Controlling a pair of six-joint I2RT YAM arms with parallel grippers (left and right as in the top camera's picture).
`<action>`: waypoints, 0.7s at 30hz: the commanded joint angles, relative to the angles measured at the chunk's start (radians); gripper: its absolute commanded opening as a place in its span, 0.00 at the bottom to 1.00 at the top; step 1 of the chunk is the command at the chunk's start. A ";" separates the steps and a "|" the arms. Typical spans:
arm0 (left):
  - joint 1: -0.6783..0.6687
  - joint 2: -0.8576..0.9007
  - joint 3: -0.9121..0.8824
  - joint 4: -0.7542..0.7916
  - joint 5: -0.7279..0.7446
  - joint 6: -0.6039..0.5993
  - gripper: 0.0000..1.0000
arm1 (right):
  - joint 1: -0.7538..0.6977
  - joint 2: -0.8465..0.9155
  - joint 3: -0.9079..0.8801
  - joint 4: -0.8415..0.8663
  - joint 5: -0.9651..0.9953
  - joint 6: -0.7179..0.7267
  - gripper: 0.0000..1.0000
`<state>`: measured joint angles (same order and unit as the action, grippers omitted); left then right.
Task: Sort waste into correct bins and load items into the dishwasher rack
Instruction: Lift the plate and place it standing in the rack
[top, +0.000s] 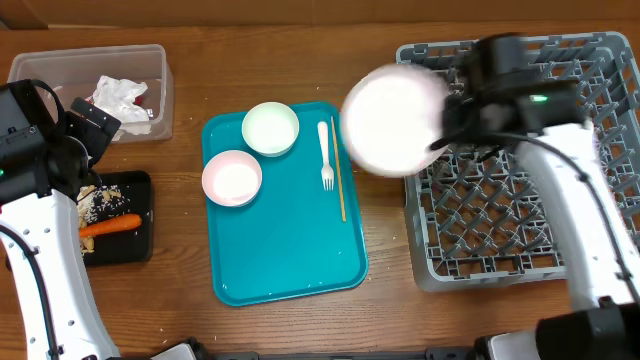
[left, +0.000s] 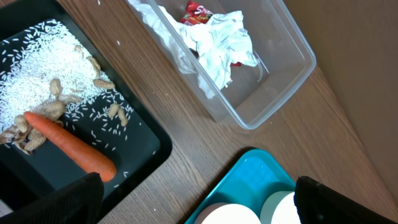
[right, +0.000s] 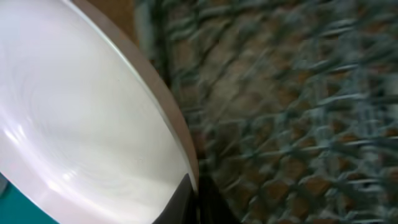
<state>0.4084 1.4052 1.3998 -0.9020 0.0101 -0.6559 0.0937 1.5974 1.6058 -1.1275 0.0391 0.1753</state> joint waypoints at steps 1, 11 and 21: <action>0.003 -0.003 0.003 0.000 -0.014 -0.010 1.00 | -0.108 -0.023 0.018 0.062 0.254 0.047 0.04; 0.003 -0.003 0.003 0.000 -0.014 -0.010 1.00 | -0.156 0.034 0.017 0.352 0.834 -0.088 0.04; 0.003 -0.003 0.003 0.000 -0.014 -0.010 1.00 | -0.155 0.197 0.016 0.363 0.940 -0.093 0.04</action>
<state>0.4084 1.4052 1.3998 -0.9020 0.0101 -0.6559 -0.0589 1.7737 1.6062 -0.7712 0.9310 0.0826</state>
